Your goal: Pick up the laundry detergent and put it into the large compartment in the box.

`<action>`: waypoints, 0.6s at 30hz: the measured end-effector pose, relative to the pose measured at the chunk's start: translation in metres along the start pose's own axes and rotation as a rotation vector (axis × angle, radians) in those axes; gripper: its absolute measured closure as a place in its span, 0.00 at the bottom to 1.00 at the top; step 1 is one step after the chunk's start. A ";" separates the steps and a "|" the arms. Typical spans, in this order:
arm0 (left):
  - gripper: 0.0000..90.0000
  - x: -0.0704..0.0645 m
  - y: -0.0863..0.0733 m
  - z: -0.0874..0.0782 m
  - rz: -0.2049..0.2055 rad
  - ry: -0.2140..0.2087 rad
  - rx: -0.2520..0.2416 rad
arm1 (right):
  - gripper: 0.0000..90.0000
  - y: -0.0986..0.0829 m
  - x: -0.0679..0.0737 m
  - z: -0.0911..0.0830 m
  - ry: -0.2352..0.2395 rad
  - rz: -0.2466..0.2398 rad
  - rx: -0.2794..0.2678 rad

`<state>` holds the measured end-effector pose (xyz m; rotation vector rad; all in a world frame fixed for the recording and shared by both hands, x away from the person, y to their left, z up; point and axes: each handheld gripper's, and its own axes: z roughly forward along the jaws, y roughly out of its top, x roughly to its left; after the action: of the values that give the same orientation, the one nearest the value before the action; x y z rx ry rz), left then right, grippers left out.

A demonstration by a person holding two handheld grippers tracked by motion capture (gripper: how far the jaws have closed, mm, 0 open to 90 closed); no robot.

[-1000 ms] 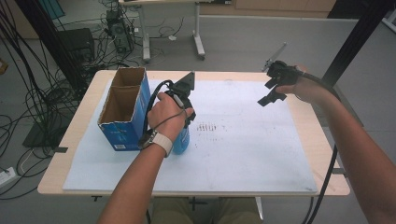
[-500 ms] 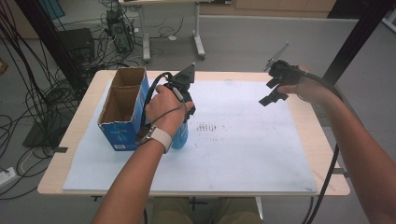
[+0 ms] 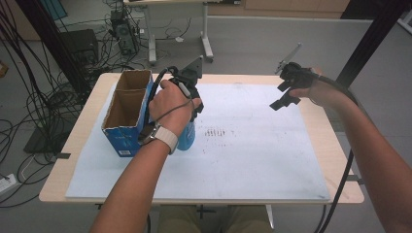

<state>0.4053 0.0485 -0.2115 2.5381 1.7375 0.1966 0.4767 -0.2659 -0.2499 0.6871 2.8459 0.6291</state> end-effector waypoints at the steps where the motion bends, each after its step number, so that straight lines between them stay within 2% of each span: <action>1: 0.43 0.000 0.000 -0.002 -0.002 0.000 -0.002 | 0.11 0.000 0.000 0.000 0.000 0.000 -0.001; 9: 0.43 0.005 -0.002 -0.015 -0.019 0.008 -0.019 | 0.11 0.001 0.002 -0.004 -0.005 -0.004 -0.006; 18: 0.43 0.006 -0.002 -0.024 -0.017 0.010 -0.021 | 0.11 0.002 0.004 -0.005 -0.007 -0.006 -0.009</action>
<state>0.4022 0.0539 -0.1871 2.5117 1.7507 0.2257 0.4729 -0.2642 -0.2442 0.6779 2.8359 0.6368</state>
